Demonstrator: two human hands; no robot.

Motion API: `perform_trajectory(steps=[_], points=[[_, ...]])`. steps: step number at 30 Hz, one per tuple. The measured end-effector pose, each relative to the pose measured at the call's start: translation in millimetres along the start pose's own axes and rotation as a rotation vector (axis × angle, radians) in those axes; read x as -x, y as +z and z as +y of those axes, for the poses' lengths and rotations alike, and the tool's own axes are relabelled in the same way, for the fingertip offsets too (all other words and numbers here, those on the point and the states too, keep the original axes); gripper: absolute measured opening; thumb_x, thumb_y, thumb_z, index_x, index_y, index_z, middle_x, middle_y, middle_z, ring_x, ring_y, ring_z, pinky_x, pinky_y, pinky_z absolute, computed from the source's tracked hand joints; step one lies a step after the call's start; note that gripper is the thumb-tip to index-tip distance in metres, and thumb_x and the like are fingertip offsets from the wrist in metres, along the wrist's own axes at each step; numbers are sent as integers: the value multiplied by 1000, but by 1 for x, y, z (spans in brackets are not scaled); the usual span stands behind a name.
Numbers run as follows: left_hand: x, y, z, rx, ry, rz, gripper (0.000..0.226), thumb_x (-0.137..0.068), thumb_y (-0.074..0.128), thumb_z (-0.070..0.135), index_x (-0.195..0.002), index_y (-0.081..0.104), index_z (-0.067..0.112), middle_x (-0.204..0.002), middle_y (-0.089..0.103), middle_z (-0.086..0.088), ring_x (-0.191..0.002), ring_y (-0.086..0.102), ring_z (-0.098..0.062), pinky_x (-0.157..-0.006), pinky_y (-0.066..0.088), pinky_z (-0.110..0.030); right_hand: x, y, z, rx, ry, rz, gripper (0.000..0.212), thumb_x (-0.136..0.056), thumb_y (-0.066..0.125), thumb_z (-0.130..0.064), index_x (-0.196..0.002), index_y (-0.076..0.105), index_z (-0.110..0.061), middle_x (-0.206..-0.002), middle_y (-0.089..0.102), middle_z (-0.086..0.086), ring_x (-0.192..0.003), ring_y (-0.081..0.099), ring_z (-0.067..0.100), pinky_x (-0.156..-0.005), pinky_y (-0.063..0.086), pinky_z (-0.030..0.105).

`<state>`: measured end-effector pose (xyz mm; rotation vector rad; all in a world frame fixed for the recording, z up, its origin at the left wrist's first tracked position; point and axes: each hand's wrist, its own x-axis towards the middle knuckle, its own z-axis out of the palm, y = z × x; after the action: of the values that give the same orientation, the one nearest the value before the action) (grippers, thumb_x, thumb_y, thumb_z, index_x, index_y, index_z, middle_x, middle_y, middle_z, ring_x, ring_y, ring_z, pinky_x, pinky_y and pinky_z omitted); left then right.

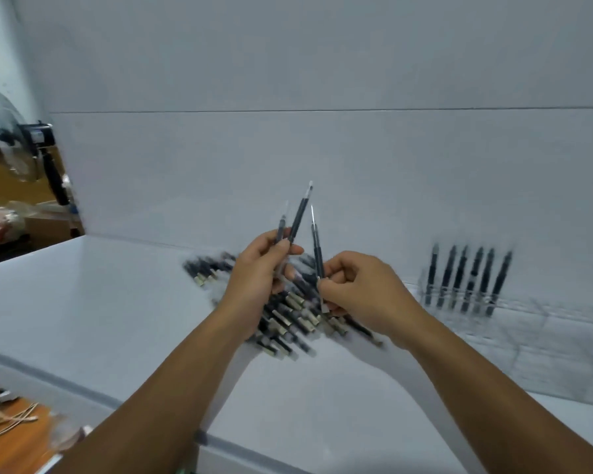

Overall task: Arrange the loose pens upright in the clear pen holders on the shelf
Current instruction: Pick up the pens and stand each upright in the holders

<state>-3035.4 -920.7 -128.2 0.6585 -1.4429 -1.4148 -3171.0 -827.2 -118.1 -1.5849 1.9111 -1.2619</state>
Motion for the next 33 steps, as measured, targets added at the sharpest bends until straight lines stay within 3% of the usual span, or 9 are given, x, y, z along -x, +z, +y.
perform_trajectory(steps=[10, 13, 16, 19, 23, 29, 33], points=[[-2, 88, -12, -38, 33, -248, 14, -97, 52, 13, -104, 64, 17, -82, 71, 6, -53, 53, -11, -47, 35, -20, 34, -134, 60, 111, 31, 241, 9, -86, 70, -18, -79, 65, -17, -62, 66, -7, -60, 65, 13, -70, 57, 37], [-6, 117, -12, -64, 72, -320, 13, -96, 55, 11, -99, 65, 19, -82, 72, 4, -53, 54, -11, -45, 37, -17, 35, -173, 82, 88, 63, 336, 3, -89, 68, -17, -92, 66, -17, -69, 70, -2, -66, 68, 15, -64, 57, 27], [-7, 147, -15, -115, 104, -420, 13, -94, 57, 11, -100, 66, 18, -84, 73, 2, -55, 55, -12, -48, 40, -17, 35, -200, 101, 47, 99, 429, 16, -90, 66, -13, -105, 62, -19, -77, 74, 1, -68, 69, 9, -62, 54, 21], [-4, 167, -23, -74, 103, -455, 14, -92, 60, 8, -101, 68, 15, -83, 74, -2, -54, 54, -12, -51, 42, -14, 35, -209, 115, -9, 111, 509, 6, -94, 62, -18, -98, 66, -17, -81, 74, -2, -74, 70, 12, -63, 54, 21], [-2, 175, -37, -46, 109, -440, 16, -90, 60, 5, -100, 70, 13, -81, 74, -4, -51, 52, -10, -51, 42, -13, 33, -207, 126, 101, 96, 559, 15, -95, 61, -28, -90, 70, -17, -82, 72, -6, -77, 69, 9, -71, 57, 26], [3, 175, -44, -75, 86, -487, 17, -88, 63, 7, -101, 71, 15, -79, 74, 1, -53, 51, -6, -51, 41, -11, 28, -206, 136, 179, 100, 541, 2, -91, 67, -22, -92, 66, -23, -81, 72, -7, -79, 70, 9, -81, 58, 41], [6, 174, -45, -78, 72, -498, 15, -86, 64, 11, -98, 72, 17, -82, 74, -2, -54, 51, -5, -51, 42, -11, 23, -200, 139, 339, 143, 447, 6, -89, 69, -30, -88, 65, -25, -79, 70, -9, -81, 67, 15, -75, 55, 36]])
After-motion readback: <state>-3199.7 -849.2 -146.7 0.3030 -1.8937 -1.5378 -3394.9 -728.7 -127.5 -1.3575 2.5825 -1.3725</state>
